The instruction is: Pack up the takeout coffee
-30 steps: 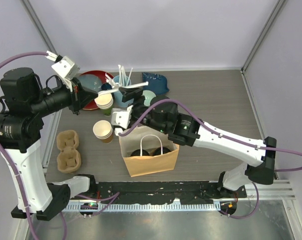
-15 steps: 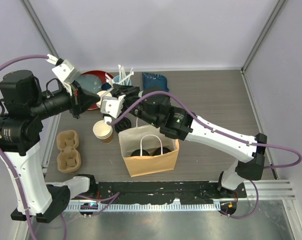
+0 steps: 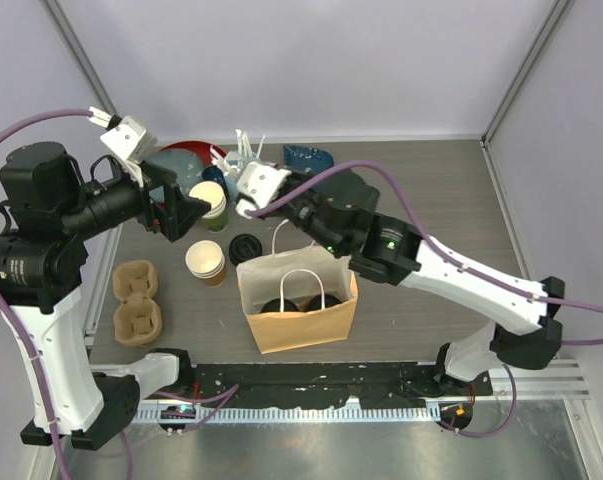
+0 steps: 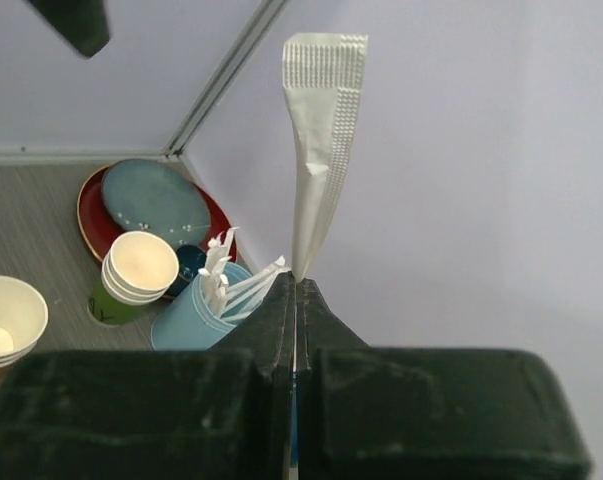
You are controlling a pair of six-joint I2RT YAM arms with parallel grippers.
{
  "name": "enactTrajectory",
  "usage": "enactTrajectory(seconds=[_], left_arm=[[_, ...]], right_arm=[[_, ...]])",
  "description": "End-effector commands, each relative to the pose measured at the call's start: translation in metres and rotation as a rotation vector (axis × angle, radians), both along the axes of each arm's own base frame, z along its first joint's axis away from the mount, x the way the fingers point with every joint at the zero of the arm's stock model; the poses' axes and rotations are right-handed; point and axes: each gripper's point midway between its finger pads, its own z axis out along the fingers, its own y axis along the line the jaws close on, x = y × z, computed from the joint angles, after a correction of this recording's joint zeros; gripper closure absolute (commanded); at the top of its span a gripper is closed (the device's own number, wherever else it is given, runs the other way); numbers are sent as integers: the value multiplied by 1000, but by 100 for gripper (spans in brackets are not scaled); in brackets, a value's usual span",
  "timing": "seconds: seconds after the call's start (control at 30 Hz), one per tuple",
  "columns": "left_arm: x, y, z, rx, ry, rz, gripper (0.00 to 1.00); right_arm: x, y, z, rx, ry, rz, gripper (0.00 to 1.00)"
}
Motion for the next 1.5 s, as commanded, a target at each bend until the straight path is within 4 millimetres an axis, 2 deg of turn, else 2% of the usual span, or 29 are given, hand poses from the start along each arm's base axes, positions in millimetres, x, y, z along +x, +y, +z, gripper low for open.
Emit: enactTrajectory(seconds=[0.0,0.07,0.1,0.13,0.17,0.2,0.23,0.27,0.3,0.4,0.5,0.6,0.77,0.8,0.97,1.0,1.07,1.1,1.17,1.2,1.27,1.37,1.4,1.43,1.47], left_arm=[[15,4,3,-11,-28,48,6],[23,7,-2,0,-20,72,6],[24,9,-4,6,-21,83,5],[29,13,-5,18,-27,107,5],[32,15,-10,27,-16,116,5],[35,16,-12,36,-17,126,5],[38,19,-15,46,-17,137,5],[40,19,-16,50,-18,140,4],[43,20,-21,55,-4,144,4],[48,19,-28,58,9,142,4],[50,19,-31,58,15,140,4],[51,19,-34,63,20,139,4],[51,19,-39,70,29,136,4],[51,19,-39,69,29,133,4],[52,17,-40,65,34,127,4],[52,17,-40,65,31,125,4],[52,17,-41,65,34,125,4],[51,17,-40,66,30,123,5],[51,17,-40,67,32,122,4],[51,17,-40,68,32,122,4],[51,17,-40,68,30,122,4],[51,17,-40,67,31,123,4],[53,17,-41,70,34,121,4],[53,17,-42,70,35,123,4],[53,17,-41,70,34,121,4]], right_arm=[[-18,-68,73,300,42,-56,99],[-25,-80,81,372,111,-43,99],[-30,-85,76,355,151,-36,99],[-39,-98,88,421,199,-9,99],[-48,-98,89,418,231,38,99],[-55,-99,75,359,285,56,99],[-67,-103,82,389,340,108,99],[-79,-100,66,319,404,157,99],[-88,-103,69,323,439,190,99],[-100,-105,41,265,585,190,99],[-91,-111,-1,178,677,66,99],[-92,-111,-36,106,739,21,99],[-96,-112,-51,124,762,38,99],[-95,-112,-62,104,765,27,99],[-78,-119,-86,67,721,-79,99],[-75,-119,-102,28,713,-93,99],[-70,-122,-102,48,673,-95,99],[-64,-125,-110,48,678,-120,99],[-60,-129,-108,86,676,-119,99],[-55,-133,-113,92,683,-132,99],[-52,-134,-108,144,686,-111,99],[-48,-134,-120,150,730,-105,99],[-46,-135,-124,149,741,-110,96],[-42,-138,-126,156,746,-129,81],[-40,-139,-127,162,750,-137,73]])
